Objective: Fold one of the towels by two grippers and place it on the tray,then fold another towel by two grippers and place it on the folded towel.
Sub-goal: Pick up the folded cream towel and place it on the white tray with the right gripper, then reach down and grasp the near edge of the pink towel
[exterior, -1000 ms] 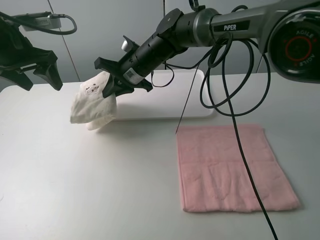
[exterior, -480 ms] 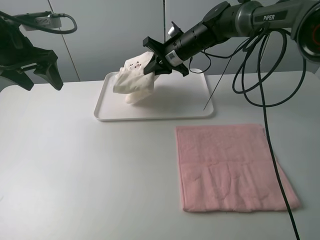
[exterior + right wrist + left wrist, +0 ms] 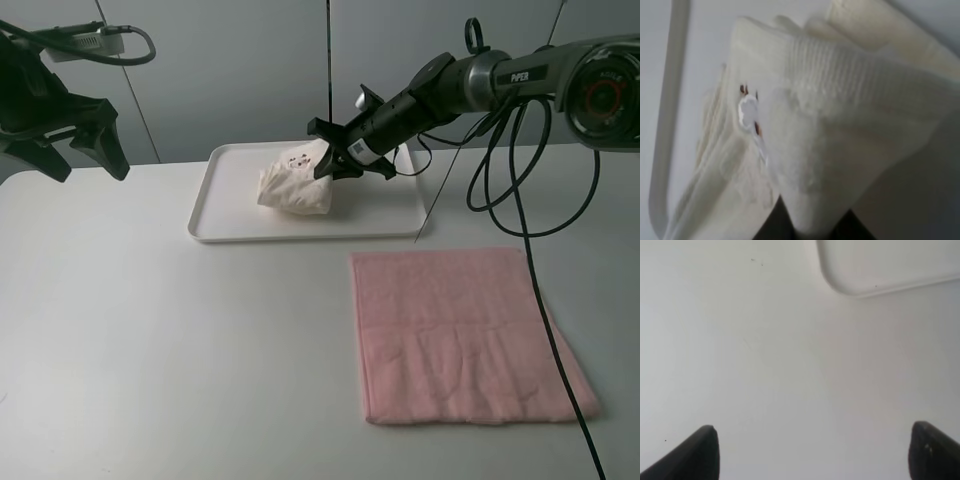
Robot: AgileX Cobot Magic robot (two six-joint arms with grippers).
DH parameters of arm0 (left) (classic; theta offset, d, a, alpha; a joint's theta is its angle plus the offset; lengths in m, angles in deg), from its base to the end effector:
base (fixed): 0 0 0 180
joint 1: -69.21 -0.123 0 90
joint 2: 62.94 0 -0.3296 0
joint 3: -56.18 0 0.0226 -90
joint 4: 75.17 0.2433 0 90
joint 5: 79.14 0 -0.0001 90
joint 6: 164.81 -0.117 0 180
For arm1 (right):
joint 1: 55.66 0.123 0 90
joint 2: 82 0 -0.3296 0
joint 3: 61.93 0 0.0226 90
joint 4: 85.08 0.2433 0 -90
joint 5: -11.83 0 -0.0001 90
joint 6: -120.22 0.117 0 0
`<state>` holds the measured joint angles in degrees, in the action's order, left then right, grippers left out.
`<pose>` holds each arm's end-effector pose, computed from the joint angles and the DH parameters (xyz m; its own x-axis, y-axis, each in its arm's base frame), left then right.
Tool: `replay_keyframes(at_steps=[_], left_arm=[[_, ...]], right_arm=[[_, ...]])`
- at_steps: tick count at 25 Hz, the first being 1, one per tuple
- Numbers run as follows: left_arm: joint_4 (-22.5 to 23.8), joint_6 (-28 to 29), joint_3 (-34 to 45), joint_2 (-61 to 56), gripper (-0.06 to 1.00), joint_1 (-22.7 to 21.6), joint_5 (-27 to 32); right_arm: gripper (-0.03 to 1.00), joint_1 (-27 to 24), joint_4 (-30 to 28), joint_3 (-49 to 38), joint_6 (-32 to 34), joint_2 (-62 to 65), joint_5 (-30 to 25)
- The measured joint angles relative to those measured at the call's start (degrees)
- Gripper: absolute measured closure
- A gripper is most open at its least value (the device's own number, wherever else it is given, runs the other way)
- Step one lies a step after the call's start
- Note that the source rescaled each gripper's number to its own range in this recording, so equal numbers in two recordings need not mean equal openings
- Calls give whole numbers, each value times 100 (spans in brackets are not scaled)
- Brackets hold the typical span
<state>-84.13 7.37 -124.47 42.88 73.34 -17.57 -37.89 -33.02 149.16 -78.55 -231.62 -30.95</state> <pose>0.3556 -0.0417 0.2856 -0.9614 0.1305 -0.2421 0.1628 0.9795 -0.1185 0.5150 0.2309 0.1094 -0.9547 0.0618 -0.2912 -0.1438 0.7608 0.6328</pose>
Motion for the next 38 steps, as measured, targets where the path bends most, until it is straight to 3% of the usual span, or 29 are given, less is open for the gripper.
replay_keyframes(at_steps=[6, 7, 8, 12, 14, 20, 23, 29, 38], left_arm=[[0, 0, 0, 0, -3, 0, 23], [0, 0, 0, 0, -3, 0, 23], [0, 0, 0, 0, -3, 0, 35], [0, -61, 0, 0, -3, 0, 99], [0, -83, 0, 0, -3, 0, 110], [-9, -181, 0, 0, -3, 0, 110], [-112, -370, 0, 0, -3, 0, 122], [-388, -986, 0, 0, -3, 196, 186], [272, -1328, 0, 0, -3, 1375, -99]], right_arm=[[88, 0, -61, 0, -105, 0, 148], [83, 0, -61, 0, -138, 0, 148], [75, 0, -61, 0, -192, 0, 148], [13, -11, -69, 0, -244, 0, 128], [0, -11, -97, 0, -263, 13, 57], [-3, -18, -869, 0, -298, 753, -78], [-3, -18, -1659, 0, -298, 1432, -235], [-3, -18, -3623, -129, -156, 2670, -1169], [-3, -23, -4496, -3040, 59, 4803, -783]])
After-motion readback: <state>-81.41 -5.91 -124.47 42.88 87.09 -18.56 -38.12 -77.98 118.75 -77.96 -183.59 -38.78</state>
